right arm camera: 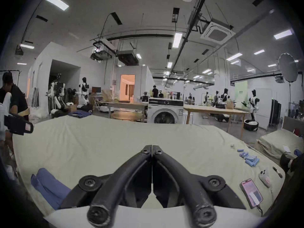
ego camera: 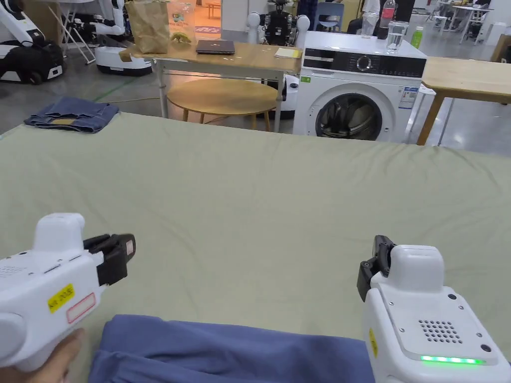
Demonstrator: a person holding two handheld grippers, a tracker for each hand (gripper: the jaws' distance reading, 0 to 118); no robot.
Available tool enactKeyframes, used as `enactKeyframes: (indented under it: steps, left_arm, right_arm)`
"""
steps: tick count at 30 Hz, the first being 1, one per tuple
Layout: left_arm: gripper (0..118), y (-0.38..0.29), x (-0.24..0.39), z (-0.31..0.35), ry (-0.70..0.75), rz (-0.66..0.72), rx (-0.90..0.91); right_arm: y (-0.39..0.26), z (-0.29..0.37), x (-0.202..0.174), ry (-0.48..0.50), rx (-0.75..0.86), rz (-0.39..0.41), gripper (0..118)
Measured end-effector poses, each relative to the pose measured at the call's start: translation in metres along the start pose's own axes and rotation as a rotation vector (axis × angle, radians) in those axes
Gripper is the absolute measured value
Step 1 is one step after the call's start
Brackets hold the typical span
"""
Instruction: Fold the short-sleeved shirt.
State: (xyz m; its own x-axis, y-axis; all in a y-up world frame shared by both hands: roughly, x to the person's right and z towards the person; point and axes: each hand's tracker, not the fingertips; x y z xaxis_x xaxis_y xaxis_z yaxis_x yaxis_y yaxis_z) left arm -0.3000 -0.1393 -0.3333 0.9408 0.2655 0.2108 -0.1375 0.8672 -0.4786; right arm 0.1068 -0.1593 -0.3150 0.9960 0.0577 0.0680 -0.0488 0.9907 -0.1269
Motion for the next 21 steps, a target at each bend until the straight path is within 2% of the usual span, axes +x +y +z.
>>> enactKeyframes:
  steps: [7,8,10,11,15,19,20,21]
  left_arm:
    - [1,-0.025,-0.095,-0.008,-0.151,0.27,-0.325]
    - [9,-0.029,-0.107,-0.011,-0.179,0.306,-0.354]
    - [52,-0.038,-0.124,-0.017,-0.228,0.4,-0.419]
    - [61,-0.042,-0.13,-0.02,-0.236,0.433,-0.444]
    - [66,-0.059,-0.146,-0.034,-0.272,0.484,-0.533]
    - [74,-0.084,-0.16,-0.057,-0.337,0.625,-0.638]
    - [74,-0.089,-0.162,-0.059,-0.361,0.653,-0.644]
    - [74,-0.09,-0.163,-0.059,-0.415,0.683,-0.576]
  right_arm:
    - [-0.006,-0.005,-0.001,0.045,-0.044,0.015,0]
    - [-0.008,-0.006,-0.001,0.049,-0.054,0.019,0]
    - [-0.012,-0.008,-0.003,0.057,-0.07,0.028,0]
    - [-0.013,-0.008,-0.003,0.061,-0.076,0.032,0]
    - [-0.019,-0.009,-0.002,0.063,-0.101,0.041,0]
    - [-0.024,-0.011,0.002,0.06,-0.126,0.041,0]
    - [-0.024,-0.012,0.004,0.06,-0.133,0.039,0]
    - [-0.025,-0.012,0.005,0.059,-0.138,0.038,0]
